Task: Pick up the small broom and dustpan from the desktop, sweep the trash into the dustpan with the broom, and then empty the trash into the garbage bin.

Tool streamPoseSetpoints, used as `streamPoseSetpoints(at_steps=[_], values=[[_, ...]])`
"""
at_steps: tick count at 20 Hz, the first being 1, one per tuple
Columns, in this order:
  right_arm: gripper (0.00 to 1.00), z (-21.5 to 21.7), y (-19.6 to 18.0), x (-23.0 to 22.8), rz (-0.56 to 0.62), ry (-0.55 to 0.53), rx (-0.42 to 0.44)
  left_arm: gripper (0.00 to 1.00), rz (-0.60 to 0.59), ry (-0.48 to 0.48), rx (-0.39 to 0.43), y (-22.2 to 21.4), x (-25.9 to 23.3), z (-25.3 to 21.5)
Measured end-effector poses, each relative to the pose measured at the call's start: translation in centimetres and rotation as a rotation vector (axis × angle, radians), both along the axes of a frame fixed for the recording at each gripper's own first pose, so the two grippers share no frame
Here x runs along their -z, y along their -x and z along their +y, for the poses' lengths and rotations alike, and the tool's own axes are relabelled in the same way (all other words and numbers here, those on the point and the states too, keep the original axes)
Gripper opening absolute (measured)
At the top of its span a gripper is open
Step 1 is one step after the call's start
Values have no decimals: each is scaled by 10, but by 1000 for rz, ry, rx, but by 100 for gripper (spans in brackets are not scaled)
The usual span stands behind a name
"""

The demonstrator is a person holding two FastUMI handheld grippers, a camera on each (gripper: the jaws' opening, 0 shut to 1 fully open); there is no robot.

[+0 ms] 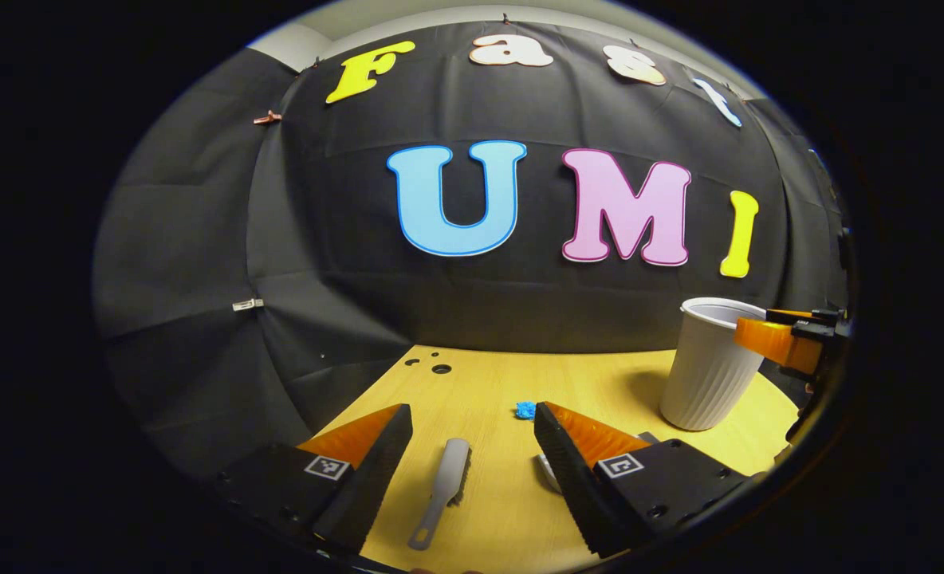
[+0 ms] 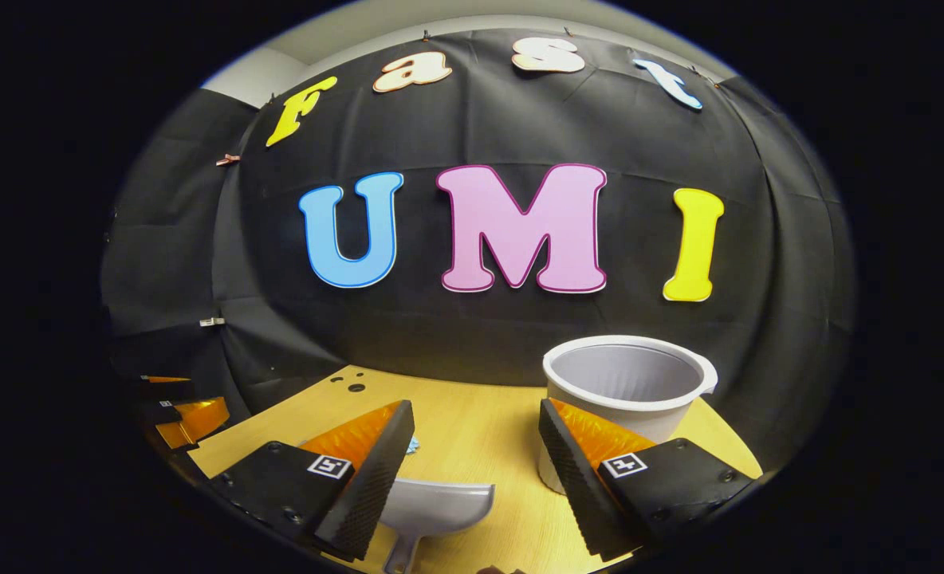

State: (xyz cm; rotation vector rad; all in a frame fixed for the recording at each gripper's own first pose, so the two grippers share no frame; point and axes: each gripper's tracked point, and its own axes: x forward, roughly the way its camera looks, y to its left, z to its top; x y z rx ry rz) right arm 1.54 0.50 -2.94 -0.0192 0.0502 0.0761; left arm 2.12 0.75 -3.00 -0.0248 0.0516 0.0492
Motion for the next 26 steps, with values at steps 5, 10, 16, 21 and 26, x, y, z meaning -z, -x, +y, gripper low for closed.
streamPoseSetpoints(at_steps=[5, 10, 16, 21, 26], values=[[98, 4, -3, 4, 3, 25, -21, 98, 56, -12, 3, -8, 15, 6], [98, 3, -8, 15, 17, 24, -19, 97, 195, -74, 27, -19, 48, 12], [98, -6, -10, 41, 75, -6, 3, 97, 463, -82, 58, -43, 121, 19], [98, -20, -11, 63, 122, -14, 33, 98, 684, -69, 74, -44, 185, 26], [98, -30, -9, 84, 176, -23, 53, 98, 869, -87, 118, -56, 227, 32]])
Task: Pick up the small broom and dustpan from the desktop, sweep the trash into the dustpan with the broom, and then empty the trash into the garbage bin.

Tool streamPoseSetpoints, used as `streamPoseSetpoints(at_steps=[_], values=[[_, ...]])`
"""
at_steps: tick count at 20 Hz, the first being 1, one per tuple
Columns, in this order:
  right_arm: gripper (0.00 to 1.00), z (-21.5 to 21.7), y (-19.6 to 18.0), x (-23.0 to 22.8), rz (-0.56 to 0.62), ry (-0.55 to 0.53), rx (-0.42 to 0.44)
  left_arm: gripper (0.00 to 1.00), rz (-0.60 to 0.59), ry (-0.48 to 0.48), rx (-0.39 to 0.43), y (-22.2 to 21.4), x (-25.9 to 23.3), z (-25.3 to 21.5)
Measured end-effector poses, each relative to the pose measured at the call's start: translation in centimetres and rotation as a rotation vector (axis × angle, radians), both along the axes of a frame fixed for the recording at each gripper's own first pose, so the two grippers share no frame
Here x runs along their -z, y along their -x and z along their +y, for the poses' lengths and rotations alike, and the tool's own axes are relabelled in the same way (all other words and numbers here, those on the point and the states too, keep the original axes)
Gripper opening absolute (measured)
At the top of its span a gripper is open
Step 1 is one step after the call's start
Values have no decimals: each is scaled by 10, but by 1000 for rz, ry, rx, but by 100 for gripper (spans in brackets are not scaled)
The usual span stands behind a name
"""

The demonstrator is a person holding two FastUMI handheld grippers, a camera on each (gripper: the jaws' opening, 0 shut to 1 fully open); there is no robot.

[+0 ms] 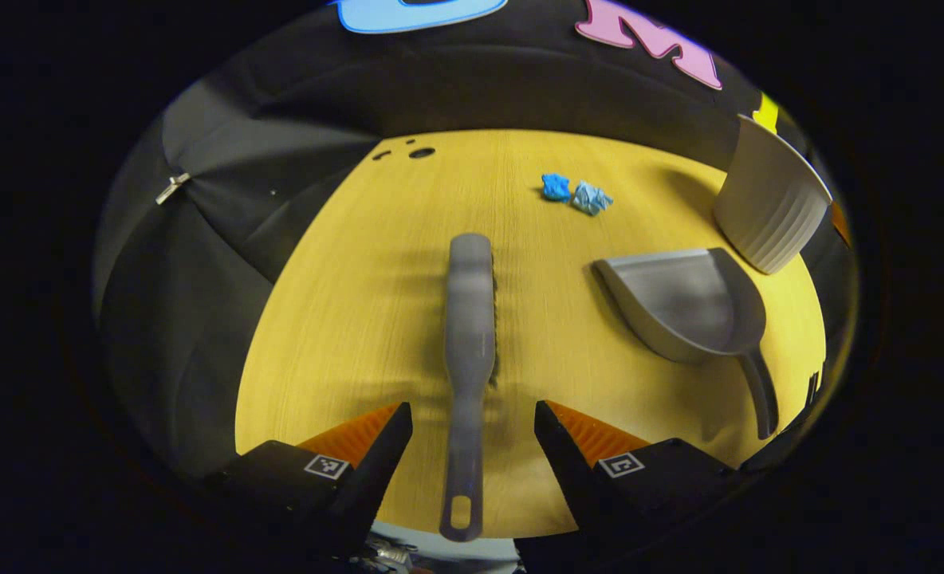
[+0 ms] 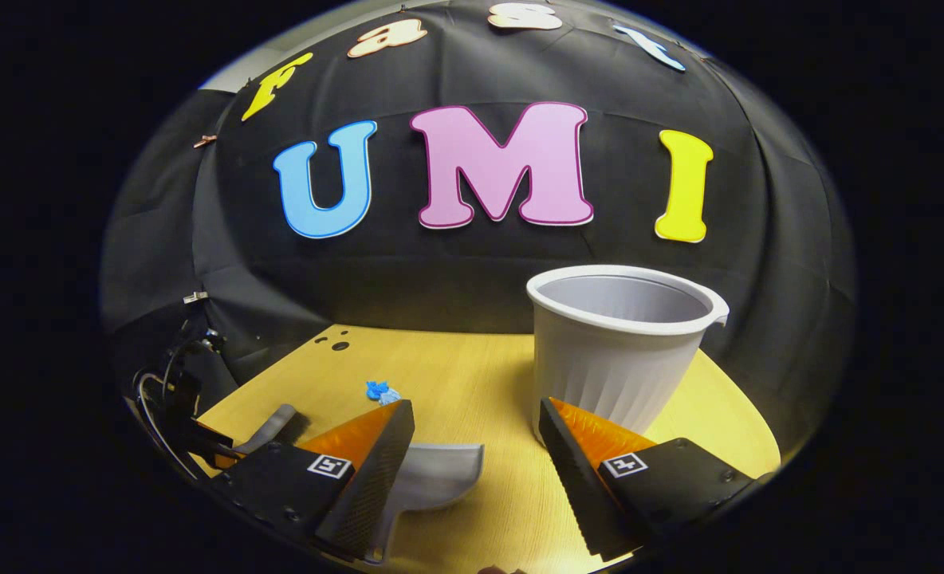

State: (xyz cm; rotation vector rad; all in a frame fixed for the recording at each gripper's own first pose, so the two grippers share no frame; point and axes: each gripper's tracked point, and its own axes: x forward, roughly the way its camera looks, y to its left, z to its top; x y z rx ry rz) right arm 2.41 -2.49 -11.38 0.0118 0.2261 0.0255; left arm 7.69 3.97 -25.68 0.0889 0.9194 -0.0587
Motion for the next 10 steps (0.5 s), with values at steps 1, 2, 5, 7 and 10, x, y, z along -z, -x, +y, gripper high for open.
streamPoseSetpoints(at_steps=[1, 2, 5, 7, 10], values=[[98, 0, 1, 2, 12, -5, -1, 98, 56, -3, 13, 1, 11, 1], [98, 0, 2, 4, 21, -10, -4, 98, 92, -15, 28, -2, 15, 2], [98, -2, 5, 5, 28, 7, -2, 98, 174, -64, 77, -17, 27, 10], [98, -3, 8, 6, 38, 6, 9, 97, 225, -72, 86, -22, 34, 11], [97, 3, 16, 12, 70, -6, 9, 78, 275, -26, 79, -21, 37, 4]])
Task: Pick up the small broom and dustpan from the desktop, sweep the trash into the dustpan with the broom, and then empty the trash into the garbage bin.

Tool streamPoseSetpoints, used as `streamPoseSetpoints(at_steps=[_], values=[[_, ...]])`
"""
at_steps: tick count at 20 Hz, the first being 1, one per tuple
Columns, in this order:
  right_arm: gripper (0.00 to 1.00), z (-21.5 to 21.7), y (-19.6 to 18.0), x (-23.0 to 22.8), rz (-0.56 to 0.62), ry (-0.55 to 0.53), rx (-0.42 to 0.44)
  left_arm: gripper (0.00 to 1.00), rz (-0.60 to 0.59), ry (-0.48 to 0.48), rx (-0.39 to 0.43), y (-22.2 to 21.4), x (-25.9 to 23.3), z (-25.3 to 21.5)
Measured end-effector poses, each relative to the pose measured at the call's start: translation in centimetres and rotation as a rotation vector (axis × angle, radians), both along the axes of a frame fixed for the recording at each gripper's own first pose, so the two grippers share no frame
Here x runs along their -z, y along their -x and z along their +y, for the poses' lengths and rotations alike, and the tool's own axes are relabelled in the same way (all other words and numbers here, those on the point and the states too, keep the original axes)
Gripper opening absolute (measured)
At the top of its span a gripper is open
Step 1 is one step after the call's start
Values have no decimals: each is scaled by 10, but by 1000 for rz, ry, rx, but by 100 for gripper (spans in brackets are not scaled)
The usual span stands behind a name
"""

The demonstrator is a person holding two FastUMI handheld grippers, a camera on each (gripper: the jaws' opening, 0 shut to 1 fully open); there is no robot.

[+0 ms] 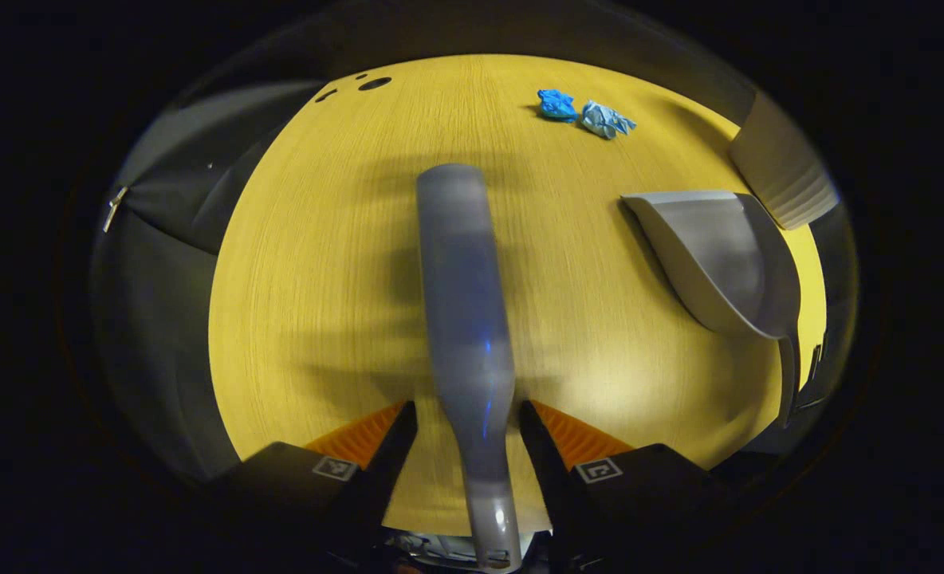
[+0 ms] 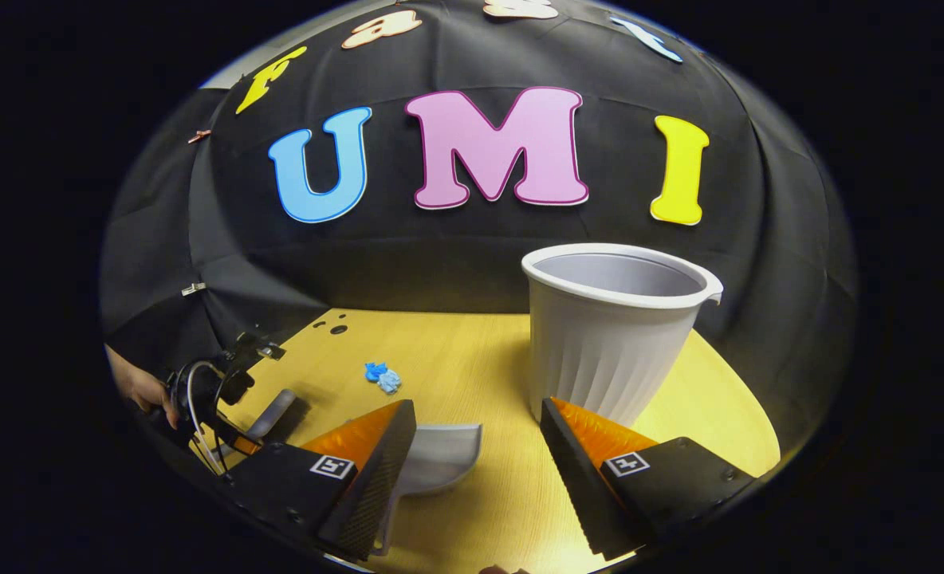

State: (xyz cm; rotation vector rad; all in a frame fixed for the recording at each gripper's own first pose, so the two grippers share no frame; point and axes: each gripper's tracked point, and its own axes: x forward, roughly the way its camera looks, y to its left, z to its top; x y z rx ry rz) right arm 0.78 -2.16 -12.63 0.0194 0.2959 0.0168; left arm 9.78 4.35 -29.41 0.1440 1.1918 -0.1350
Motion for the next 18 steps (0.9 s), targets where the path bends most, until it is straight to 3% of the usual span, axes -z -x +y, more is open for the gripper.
streamPoseSetpoints(at_steps=[1, 3, 4, 5, 6, 8, 9, 10, 13, 16, 18], values=[[98, 3, 3, 1, 7, 1, -4, 78, 16, 12, 4, 2, 1, -3], [97, 11, 5, 5, 35, 2, -16, 66, 40, 28, 12, 6, 3, -10], [97, 15, 6, 8, 54, -2, -21, 55, 52, 23, 15, 7, 1, -10], [97, 19, 7, 11, 78, -11, -25, 50, 74, 19, 10, 10, 3, -10], [97, 23, 9, 16, 104, -16, -27, 35, 100, 16, 0, 13, 4, -10], [98, 29, 11, 23, 157, -20, -29, 29, 103, 12, 12, 15, 4, -11], [98, 31, 11, 27, 182, -18, -30, 32, 96, 14, 7, 15, 4, -11], [98, 34, 12, 32, 210, -14, -37, 27, 89, 19, -5, 15, 4, -11], [98, 44, 14, 50, 312, -1, -74, 26, 54, 44, -3, 13, 3, -11], [99, 51, 22, 77, 459, 28, -96, 25, 19, 55, 12, 12, 3, -11], [99, 67, 28, 96, 555, -20, -101, 25, -3, 55, 31, 12, 3, -10]])
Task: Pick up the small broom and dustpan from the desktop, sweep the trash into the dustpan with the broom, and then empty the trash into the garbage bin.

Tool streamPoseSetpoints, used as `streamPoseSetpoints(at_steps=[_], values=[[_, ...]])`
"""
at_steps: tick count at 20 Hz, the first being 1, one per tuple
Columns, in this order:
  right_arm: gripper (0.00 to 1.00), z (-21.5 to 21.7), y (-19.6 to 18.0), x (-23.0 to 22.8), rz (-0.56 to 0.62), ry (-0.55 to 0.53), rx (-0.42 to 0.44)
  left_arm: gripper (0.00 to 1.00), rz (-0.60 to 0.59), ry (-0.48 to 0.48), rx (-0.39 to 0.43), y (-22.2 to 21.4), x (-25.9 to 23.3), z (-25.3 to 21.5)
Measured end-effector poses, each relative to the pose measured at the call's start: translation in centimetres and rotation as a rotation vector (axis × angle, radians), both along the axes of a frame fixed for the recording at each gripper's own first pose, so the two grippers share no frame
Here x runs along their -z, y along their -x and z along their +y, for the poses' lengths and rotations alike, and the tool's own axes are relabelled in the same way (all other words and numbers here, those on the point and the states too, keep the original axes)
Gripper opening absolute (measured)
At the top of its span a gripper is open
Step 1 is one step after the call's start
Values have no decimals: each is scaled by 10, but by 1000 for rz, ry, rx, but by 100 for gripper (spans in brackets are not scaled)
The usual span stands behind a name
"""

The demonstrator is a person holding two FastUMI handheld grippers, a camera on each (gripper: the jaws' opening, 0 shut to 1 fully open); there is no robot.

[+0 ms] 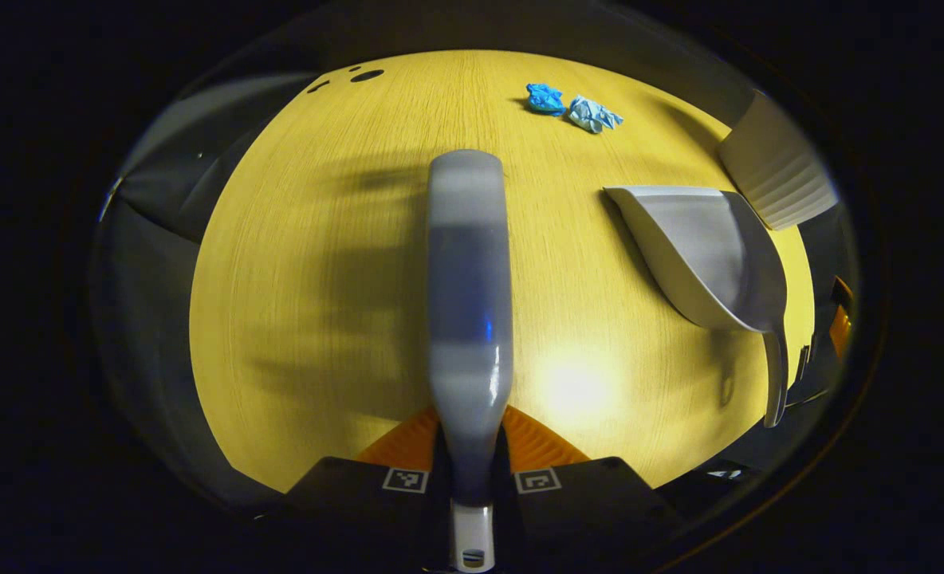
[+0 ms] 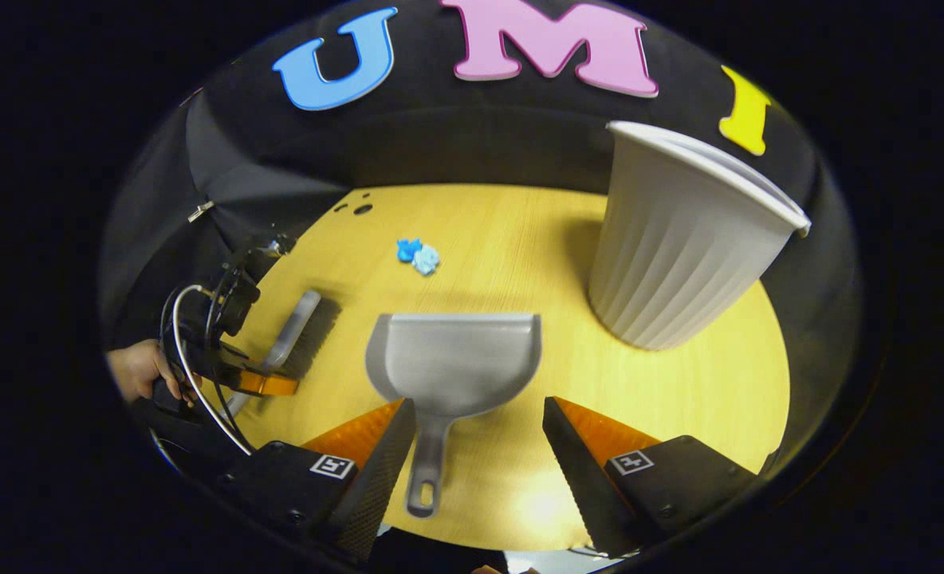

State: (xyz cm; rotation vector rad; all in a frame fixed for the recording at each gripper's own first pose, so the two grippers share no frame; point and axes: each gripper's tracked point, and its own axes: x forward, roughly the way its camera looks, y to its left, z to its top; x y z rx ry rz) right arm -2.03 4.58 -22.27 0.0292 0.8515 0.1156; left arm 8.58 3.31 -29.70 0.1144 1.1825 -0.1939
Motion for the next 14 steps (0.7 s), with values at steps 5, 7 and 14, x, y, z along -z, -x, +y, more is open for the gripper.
streamPoseSetpoints(at_steps=[5, 7, 14], values=[[99, 20, 2, 36, 115, -25, 22, 26, -31, -16, 18, 0, 0, 0], [99, 20, 5, 53, 157, -8, 27, 25, -30, -15, 10, 0, 0, 0], [99, 22, 0, 91, 230, 24, 25, 25, -31, -21, -28, -1, 1, 0]])
